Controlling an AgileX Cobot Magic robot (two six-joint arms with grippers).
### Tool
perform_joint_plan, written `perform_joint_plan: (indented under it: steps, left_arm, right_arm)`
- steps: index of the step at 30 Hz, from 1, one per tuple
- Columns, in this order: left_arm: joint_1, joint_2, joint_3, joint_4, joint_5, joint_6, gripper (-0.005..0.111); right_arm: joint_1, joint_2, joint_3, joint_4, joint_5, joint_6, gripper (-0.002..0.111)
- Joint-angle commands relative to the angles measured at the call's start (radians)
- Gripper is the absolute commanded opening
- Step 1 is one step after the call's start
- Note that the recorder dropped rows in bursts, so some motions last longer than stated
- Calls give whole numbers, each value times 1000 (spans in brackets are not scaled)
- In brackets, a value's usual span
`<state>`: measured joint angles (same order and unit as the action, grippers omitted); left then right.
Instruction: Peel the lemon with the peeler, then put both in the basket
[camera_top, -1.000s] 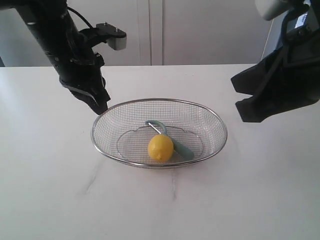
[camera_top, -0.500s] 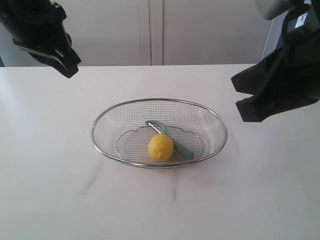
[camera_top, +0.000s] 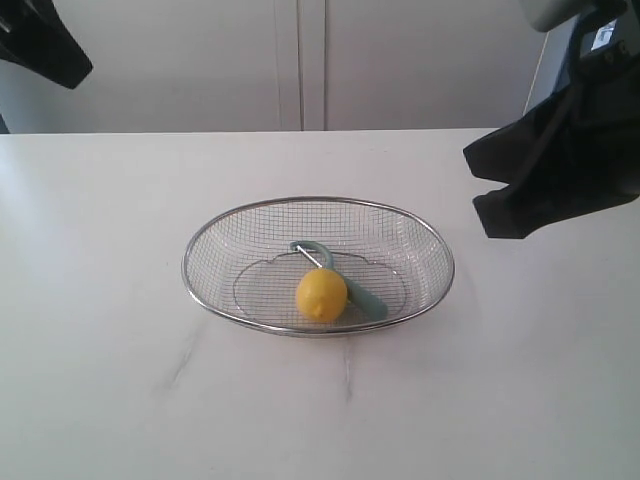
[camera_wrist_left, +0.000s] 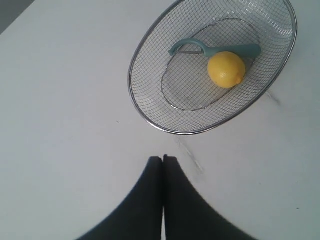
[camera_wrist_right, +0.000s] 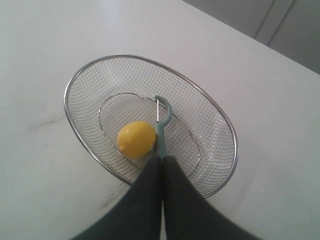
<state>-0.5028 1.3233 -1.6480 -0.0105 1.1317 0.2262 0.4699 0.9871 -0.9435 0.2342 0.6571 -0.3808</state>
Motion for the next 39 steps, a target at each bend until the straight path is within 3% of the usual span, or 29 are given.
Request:
perform_joint_plan:
  steps: [1,25,32,37,39]
  left_arm:
    - [3,-14,-5,-7,89,-8,0]
    - [3,-9,-5,-7,89,-8,0]
    - [3,-21,-5,222,89,44,0]
    - [3,-19,-5,187,83,-132,0]
    - [3,-19,4,161,-10,-203,0]
  right_arm:
    - [-7,-7,2,-4,-8,0,0]
    - [-7,-7,2,0,-22,0,0]
    - [-7,-7,2,0,-22,0,0]
    - [-7,-7,2,0,-22,0,0]
    - [-7,-7,2,0,-22,0,0]
